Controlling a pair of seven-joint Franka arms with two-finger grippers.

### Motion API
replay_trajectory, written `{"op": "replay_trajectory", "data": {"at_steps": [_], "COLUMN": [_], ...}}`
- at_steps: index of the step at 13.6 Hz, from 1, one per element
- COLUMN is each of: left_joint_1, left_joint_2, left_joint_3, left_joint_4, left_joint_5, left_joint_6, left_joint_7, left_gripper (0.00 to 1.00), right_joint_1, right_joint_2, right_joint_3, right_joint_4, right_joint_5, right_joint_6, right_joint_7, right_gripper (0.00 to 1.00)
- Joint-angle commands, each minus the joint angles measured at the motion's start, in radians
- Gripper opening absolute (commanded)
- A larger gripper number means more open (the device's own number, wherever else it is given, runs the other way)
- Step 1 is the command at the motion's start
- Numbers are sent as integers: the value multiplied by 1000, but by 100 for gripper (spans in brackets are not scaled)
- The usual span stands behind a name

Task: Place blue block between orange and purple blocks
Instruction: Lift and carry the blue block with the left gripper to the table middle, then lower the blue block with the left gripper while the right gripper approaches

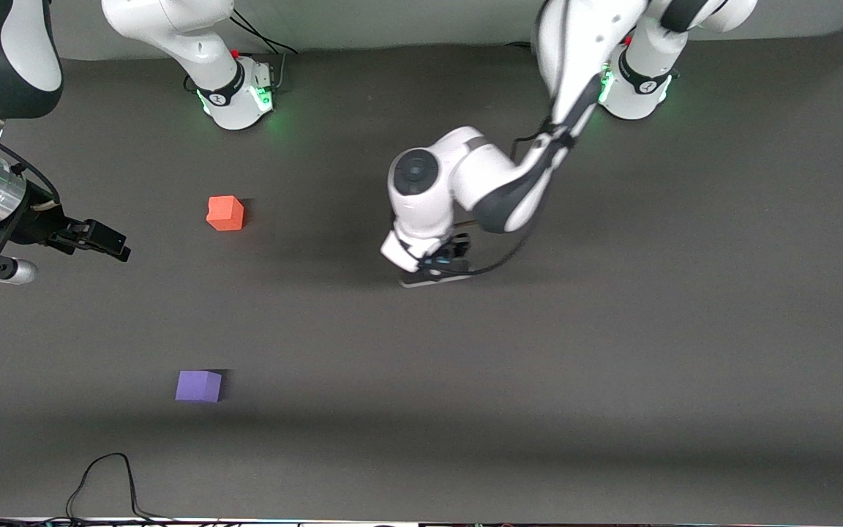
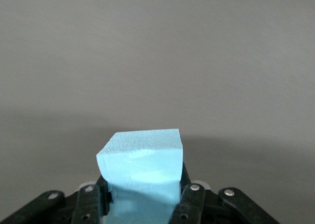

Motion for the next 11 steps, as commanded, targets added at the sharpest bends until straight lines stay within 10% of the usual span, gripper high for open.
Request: {"op": "replay_trajectory", "data": {"at_steps": [1, 7, 8, 9, 11], "left_joint_1": [-56, -95, -95, -93, -89], "left_joint_2": [93, 170, 171, 170, 142], "left_joint_3": [21, 27, 26, 26, 26], "left_joint_4": [78, 78, 77, 77, 80], "left_joint_5": [20, 28, 32, 40, 44], "left_joint_6": [54, 171, 171, 168, 139], "left_joint_7": [-45, -48, -48, -45, -44], "left_gripper": [47, 54, 62, 97, 100], "right_joint_1": [-3, -5, -5, -5, -5], "right_joint_2": [8, 6, 6, 6, 6], "right_joint_3": [-2, -3, -3, -2, -3], "right_joint_4": [15, 13, 13, 12, 12], "right_joint_5": [18, 18, 18, 18, 19], "right_joint_6": [-10, -11, -11, -11, -11], "right_joint_7": [-26, -26, -26, -26, -26], "right_gripper": [100, 100, 100, 100, 100]}}
